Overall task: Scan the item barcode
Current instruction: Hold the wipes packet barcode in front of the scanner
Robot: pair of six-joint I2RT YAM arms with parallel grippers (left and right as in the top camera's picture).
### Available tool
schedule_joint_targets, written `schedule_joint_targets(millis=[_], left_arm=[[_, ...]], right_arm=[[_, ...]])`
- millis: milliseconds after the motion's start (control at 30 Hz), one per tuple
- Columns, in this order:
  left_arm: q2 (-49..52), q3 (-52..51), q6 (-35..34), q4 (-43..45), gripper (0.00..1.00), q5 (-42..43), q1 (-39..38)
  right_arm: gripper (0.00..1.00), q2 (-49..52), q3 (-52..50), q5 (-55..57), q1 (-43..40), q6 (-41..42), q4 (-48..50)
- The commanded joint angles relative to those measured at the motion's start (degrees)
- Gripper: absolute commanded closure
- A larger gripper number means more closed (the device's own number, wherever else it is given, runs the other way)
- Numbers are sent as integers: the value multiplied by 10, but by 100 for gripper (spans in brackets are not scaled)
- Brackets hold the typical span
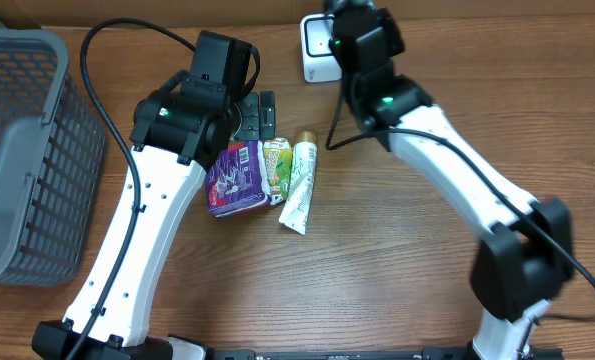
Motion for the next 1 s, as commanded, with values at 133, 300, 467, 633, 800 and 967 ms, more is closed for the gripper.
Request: schedule_joint_targets(millis=[133,300,467,633,800,967], left_arm=[[3,11,-6,0,0,-12,3],[3,11,-6,0,0,-12,3],[3,11,-6,0,0,-12,3],[3,11,-6,0,0,-12,3],[3,11,-6,0,0,-12,3],[3,11,-6,0,0,-12,3]], right_arm=[[96,89,4,58,21,-280,197],[96,151,4,57,26,-436,311],[96,193,4,61,26,-476,336],[96,200,4,58,26,-475,336],[96,200,4,57,24,-475,336],[96,200,4,54,24,-475,336]])
